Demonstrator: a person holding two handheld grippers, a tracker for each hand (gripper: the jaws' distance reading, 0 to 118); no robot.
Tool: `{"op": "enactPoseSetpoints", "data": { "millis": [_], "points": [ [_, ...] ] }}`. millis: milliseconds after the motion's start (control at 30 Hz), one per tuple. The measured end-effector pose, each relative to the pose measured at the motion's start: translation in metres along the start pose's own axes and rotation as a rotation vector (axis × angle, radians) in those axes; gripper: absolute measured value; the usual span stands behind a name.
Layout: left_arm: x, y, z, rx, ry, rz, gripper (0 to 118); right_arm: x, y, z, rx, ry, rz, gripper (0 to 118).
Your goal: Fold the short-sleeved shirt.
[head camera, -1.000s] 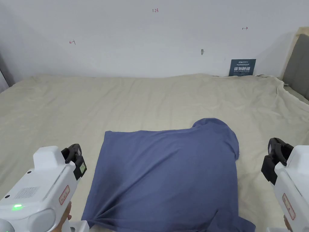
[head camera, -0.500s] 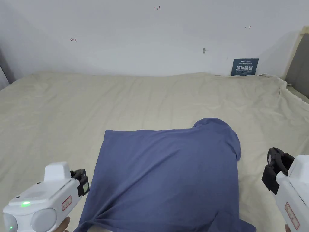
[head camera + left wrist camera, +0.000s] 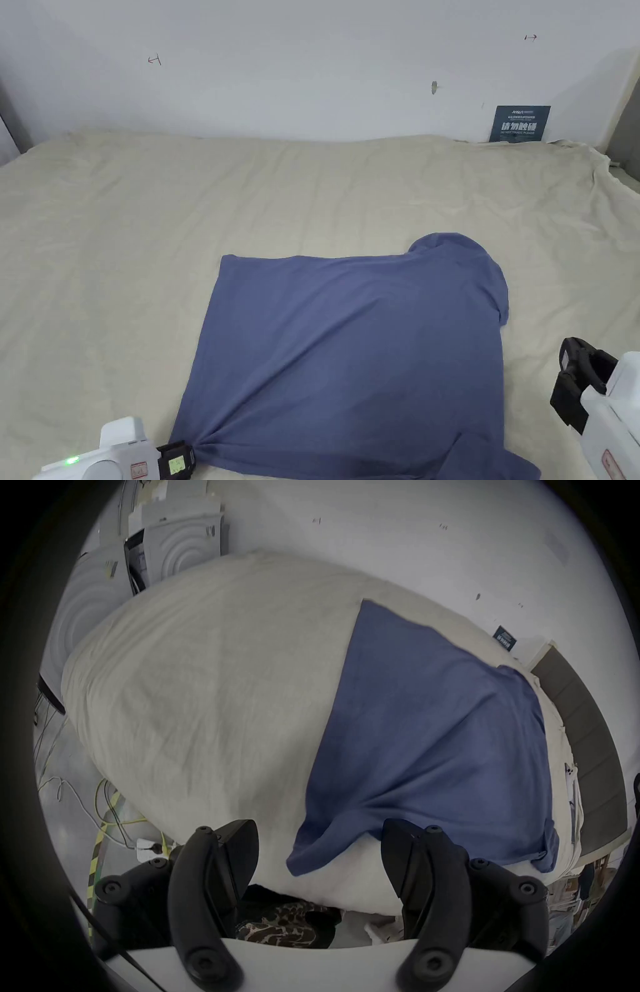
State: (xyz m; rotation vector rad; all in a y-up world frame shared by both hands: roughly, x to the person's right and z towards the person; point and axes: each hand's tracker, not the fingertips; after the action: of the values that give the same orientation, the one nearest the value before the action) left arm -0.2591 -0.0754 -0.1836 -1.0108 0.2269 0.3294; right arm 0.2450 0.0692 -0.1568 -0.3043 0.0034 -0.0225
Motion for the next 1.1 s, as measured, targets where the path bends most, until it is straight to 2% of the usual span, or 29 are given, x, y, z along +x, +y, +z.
{"op": "enactPoseSetpoints", "data": {
  "millis": [67, 100, 133, 167, 200, 267, 433, 533, 600, 667, 700, 733, 767, 800, 1000, 1100],
  "points": [
    [0.003, -0.005, -0.002, -0.005, -0.002, -0.008, 73, 0.0, -0.001, 0.0, -0.009, 0.002, 0.0, 1],
    [0.003, -0.005, -0.003, -0.004, -0.011, -0.01, 62, 0.001, -0.001, 0.0, -0.013, 0.004, -0.002, 1],
    [0.004, -0.004, -0.005, -0.003, -0.019, -0.01, 41, 0.001, -0.002, -0.001, -0.016, 0.006, -0.004, 1],
    [0.005, -0.003, -0.006, -0.001, -0.039, -0.007, 26, 0.002, -0.003, -0.001, -0.02, 0.006, -0.005, 1],
    [0.007, -0.002, -0.008, -0.003, -0.056, -0.004, 15, 0.002, -0.004, -0.001, -0.022, 0.005, -0.006, 1],
    [0.012, -0.001, -0.008, -0.01, -0.061, -0.004, 5, 0.004, -0.005, -0.001, -0.029, 0.003, -0.01, 1],
    [0.017, 0.002, 0.003, 0.027, -0.065, -0.05, 3, 0.013, -0.015, -0.003, -0.067, 0.004, -0.028, 1],
    [0.018, 0.006, 0.018, 0.066, -0.089, -0.058, 3, 0.019, -0.032, -0.013, -0.181, 0.017, -0.048, 1],
    [0.02, 0.009, 0.027, 0.087, -0.096, -0.069, 3, 0.021, -0.051, -0.023, -0.28, 0.013, -0.06, 6],
    [0.021, 0.011, 0.034, 0.101, -0.108, -0.077, 3, 0.021, -0.071, -0.031, -0.368, 0.006, -0.077, 37],
    [0.022, 0.012, 0.036, 0.109, -0.109, -0.083, 3, 0.022, -0.082, -0.035, -0.407, 0.009, -0.101, 43],
    [0.023, 0.012, 0.037, 0.113, -0.109, -0.09, 3, 0.023, -0.092, -0.037, -0.435, 0.011, -0.116, 43],
    [0.023, 0.013, 0.039, 0.117, -0.11, -0.095, 3, 0.024, -0.105, -0.041, -0.473, 0.031, -0.149, 65],
    [0.023, 0.014, 0.04, 0.119, -0.114, -0.095, 3, 0.024, -0.115, -0.042, -0.495, 0.031, -0.173, 76],
    [0.023, 0.017, 0.04, 0.124, -0.126, -0.089, 3, 0.026, -0.156, -0.05, -0.6, 0.005, -0.221, 77],
    [0.024, 0.017, 0.039, 0.122, -0.123, -0.097, 3, 0.027, -0.164, -0.056, -0.615, 0.015, -0.234, 66]
  ]
}}
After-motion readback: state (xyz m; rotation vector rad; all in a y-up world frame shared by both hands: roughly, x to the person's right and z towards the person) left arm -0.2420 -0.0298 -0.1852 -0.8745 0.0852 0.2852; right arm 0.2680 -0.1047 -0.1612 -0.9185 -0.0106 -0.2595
